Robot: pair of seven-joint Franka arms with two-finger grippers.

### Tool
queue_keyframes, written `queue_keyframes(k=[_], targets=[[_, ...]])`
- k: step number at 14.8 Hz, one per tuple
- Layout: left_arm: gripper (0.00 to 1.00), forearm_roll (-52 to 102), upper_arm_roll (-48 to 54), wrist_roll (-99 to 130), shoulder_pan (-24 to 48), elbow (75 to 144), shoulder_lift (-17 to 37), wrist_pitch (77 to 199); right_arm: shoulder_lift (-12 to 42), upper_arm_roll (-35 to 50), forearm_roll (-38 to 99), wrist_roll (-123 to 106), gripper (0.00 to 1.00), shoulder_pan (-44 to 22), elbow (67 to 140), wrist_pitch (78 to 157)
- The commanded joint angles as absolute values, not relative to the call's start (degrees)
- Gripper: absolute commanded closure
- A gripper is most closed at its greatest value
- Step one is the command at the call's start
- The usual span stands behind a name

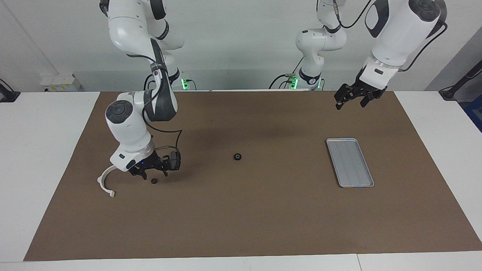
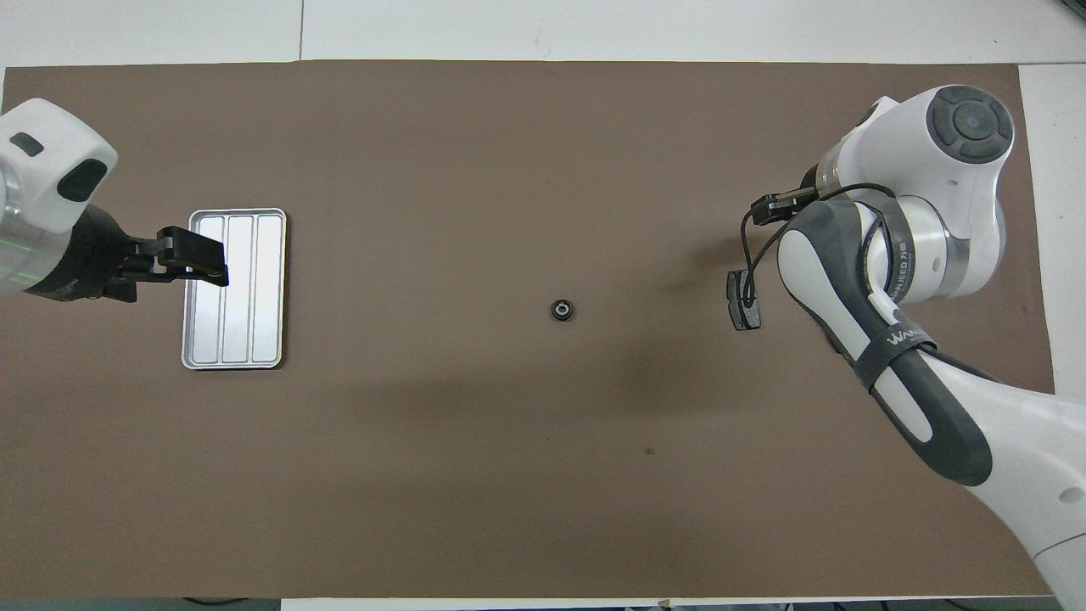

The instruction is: Pick bearing gear from pile to tray

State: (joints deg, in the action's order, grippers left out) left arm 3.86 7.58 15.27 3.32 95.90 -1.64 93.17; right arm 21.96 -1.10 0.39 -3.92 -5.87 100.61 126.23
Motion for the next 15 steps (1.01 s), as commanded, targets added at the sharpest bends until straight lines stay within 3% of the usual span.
queue_keyframes(k=[1, 9, 12, 15], targets=[[0.0, 3.7, 7.2, 22.2, 7.7, 99.1, -2.1, 98.0, 22.0, -0.3, 1.5, -7.8, 0.24, -3.8, 102.2, 127.6], [0.0, 3.4, 7.0, 46.3, 23.5, 96.5, 12.0, 111.4, 22.6, -0.3, 1.5, -10.6, 0.24, -2.6, 104.9, 131.0], [0.0, 0.8, 6.5, 53.0, 29.3, 86.4, 24.0, 110.7, 23.4, -0.3, 1.5, -10.6, 0.24, -2.5, 104.9, 131.7], [0.0, -1.1, 6.6, 56.5, 32.3, 82.7, 30.2, 112.3, 24.0, -0.3, 1.5, -10.7, 0.24, -2.5, 104.9, 132.5]])
